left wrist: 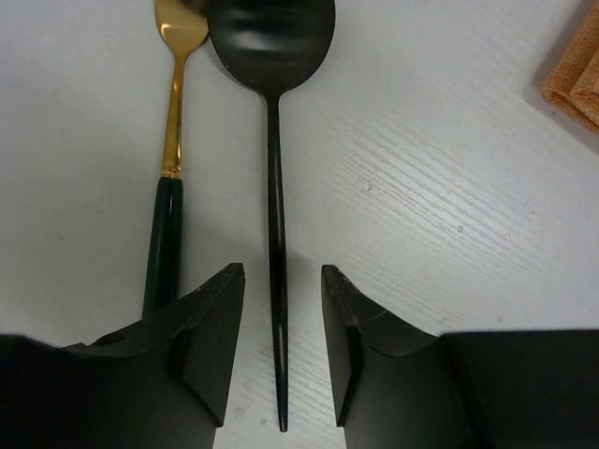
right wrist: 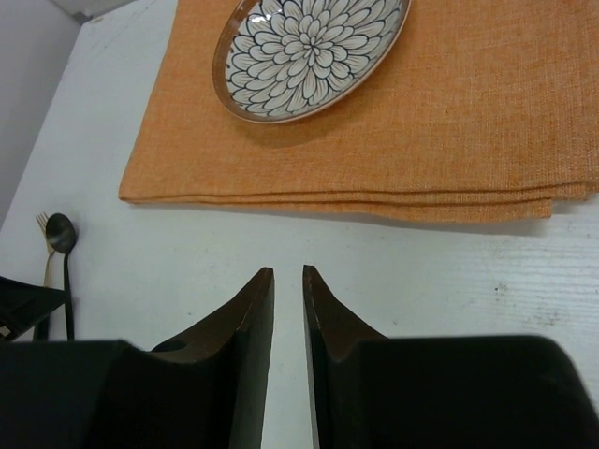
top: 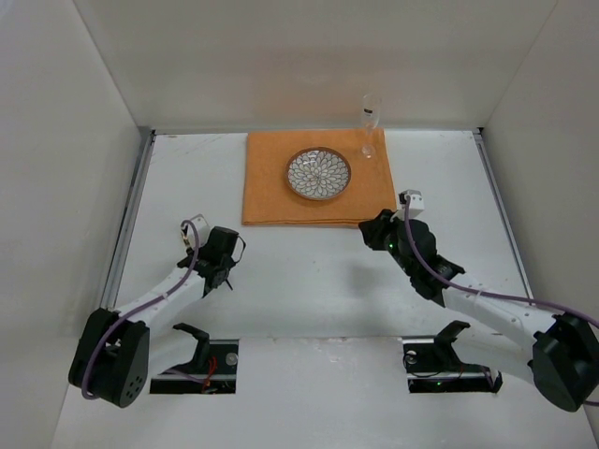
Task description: Set the dinner table for one person
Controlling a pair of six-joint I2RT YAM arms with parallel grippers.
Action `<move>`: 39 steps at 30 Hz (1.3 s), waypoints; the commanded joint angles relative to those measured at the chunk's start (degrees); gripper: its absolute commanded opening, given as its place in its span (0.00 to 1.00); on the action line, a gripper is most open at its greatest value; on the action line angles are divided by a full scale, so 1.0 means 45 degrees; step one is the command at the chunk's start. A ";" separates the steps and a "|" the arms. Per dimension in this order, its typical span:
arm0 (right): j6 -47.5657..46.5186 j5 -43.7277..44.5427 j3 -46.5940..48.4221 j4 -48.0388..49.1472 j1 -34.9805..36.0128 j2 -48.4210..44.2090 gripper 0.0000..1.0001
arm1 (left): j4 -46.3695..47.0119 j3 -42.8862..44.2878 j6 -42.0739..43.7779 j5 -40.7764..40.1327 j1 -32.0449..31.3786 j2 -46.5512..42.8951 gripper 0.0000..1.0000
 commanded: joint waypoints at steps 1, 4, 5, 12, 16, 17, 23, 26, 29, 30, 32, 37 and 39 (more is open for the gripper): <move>0.0142 -0.0190 0.0108 0.1056 0.0138 -0.0045 0.25 | -0.0256 0.0564 -0.0062 0.0168 0.0133 0.0373 0.34; 0.0123 -0.0152 0.0050 0.1037 0.0138 -0.0182 0.26 | -0.0177 0.0623 -0.0160 0.0226 0.0133 0.0744 0.30; 0.0142 -0.0171 0.0030 0.1056 0.0138 -0.0201 0.26 | -0.0157 0.0662 -0.0180 0.0246 0.0113 0.0842 0.29; 0.0181 -0.0151 -0.0029 0.1018 0.0060 -0.0260 0.28 | -0.0099 0.0604 -0.0375 0.0246 0.0132 0.1155 0.27; 0.0181 -0.0132 -0.0029 0.1037 0.0040 -0.0241 0.30 | 0.0116 0.0409 -0.0453 0.0265 0.0210 0.1097 0.24; 0.0181 -0.0112 -0.0029 0.1037 0.0021 -0.0241 0.32 | 0.0155 0.0350 -0.0453 0.0285 0.0230 0.1058 0.23; 0.0201 0.0297 -0.0223 0.0998 -0.0135 -0.0747 0.44 | 0.0526 0.0193 -0.0473 0.0577 0.0308 0.1135 0.17; 0.0201 0.0434 -0.0418 0.0978 -0.0291 -0.1255 0.49 | 0.0663 0.0174 -0.0473 0.0753 0.0308 0.1233 0.15; 0.0240 0.0493 -0.0653 0.0920 -0.0623 -0.1899 0.50 | 0.0663 0.0057 -0.0512 0.0812 0.0328 0.1234 0.15; 0.0279 0.0493 -0.0673 0.0881 -0.0701 -0.2017 0.50 | 0.0625 0.0037 -0.0570 0.0832 0.0328 0.1234 0.15; 0.0337 0.0493 -0.0712 0.0783 -0.0799 -0.2174 0.50 | 0.0546 -0.0002 -0.0726 0.0890 0.0406 0.1272 0.17; 0.0357 0.0493 -0.0751 0.0705 -0.0878 -0.2369 0.50 | 0.0662 -0.0138 -0.0980 0.1144 0.0543 0.1565 0.16; 0.0357 0.0493 -0.0771 0.0705 -0.0897 -0.2389 0.50 | 0.0799 -0.0197 -0.0981 0.1261 0.0562 0.1585 0.09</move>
